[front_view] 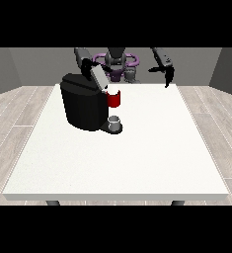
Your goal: Insert the coffee pod into the coffee machine and close the lid
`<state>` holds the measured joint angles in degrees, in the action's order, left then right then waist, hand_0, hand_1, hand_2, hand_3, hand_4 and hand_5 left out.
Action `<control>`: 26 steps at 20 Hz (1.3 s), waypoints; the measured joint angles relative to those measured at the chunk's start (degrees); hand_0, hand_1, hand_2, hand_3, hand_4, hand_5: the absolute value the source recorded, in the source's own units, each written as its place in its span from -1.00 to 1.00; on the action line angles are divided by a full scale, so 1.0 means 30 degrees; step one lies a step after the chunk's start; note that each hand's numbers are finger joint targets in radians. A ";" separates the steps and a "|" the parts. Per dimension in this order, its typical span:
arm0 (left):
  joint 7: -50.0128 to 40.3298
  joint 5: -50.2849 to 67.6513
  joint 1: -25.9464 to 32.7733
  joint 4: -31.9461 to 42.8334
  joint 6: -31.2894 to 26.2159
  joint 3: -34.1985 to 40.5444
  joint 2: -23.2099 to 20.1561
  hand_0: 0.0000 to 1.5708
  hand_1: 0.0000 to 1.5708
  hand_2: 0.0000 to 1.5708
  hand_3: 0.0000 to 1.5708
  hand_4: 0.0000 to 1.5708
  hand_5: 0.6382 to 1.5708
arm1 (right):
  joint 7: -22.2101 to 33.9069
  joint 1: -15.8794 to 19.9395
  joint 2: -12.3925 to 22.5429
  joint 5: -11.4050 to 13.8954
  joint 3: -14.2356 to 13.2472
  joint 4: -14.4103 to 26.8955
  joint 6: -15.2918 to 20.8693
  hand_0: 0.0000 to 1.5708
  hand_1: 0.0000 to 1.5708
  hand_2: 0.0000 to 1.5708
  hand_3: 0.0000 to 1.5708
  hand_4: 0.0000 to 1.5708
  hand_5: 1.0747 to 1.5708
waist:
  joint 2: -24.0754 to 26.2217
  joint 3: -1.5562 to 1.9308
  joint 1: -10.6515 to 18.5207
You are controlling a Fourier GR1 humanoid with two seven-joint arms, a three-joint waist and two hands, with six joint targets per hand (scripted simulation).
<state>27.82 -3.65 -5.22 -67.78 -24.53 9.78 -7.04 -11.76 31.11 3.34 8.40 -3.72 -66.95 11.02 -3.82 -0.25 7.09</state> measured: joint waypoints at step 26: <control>0.0140 0.0990 -0.2168 0.2422 -0.0537 0.0468 -0.0844 -1.00 -1.00 -1.00 -1.00 -0.53 1.00 | 0.1295 0.4795 -0.0445 0.1395 0.1306 0.2833 0.1145 -1.00 -1.00 -1.00 -1.00 -0.55 1.00 | -0.1298 0.0087 0.1031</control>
<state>28.24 -0.68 -11.73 -60.51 -26.14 11.18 -9.57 -7.87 45.49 2.00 12.58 0.20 -58.45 14.45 -7.71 0.01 10.19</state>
